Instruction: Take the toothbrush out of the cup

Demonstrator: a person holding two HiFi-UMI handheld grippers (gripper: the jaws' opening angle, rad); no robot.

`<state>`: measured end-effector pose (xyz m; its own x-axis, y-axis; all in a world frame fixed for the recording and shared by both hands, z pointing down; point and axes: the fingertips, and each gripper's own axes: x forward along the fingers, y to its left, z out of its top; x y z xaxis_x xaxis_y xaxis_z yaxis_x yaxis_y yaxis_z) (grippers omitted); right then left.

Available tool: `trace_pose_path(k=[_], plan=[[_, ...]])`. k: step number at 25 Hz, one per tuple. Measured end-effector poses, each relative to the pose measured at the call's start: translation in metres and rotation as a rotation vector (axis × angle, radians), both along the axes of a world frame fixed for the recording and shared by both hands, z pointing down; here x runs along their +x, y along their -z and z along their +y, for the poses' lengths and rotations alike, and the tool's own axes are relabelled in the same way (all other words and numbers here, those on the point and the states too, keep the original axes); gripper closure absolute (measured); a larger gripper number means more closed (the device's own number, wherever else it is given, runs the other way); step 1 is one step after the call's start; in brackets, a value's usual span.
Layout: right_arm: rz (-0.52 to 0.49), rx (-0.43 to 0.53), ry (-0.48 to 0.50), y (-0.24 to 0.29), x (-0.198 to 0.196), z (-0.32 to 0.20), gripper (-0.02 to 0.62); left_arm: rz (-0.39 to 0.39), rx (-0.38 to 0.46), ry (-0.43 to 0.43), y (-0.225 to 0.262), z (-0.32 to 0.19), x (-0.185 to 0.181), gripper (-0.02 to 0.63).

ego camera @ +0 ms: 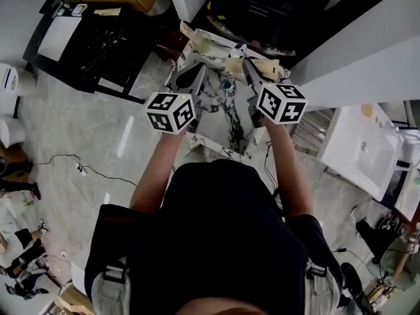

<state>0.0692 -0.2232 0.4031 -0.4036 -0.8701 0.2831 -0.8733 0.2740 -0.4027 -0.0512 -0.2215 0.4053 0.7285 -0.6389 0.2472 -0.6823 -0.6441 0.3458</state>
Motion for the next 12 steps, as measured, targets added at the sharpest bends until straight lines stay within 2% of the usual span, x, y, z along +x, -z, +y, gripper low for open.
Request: trace_pose_path(k=[12], plan=[[0.014, -0.028, -0.037, -0.009, -0.023, -0.034, 0.528, 0.019, -0.025, -0.032, -0.010, -0.038, -0.025, 0.589]])
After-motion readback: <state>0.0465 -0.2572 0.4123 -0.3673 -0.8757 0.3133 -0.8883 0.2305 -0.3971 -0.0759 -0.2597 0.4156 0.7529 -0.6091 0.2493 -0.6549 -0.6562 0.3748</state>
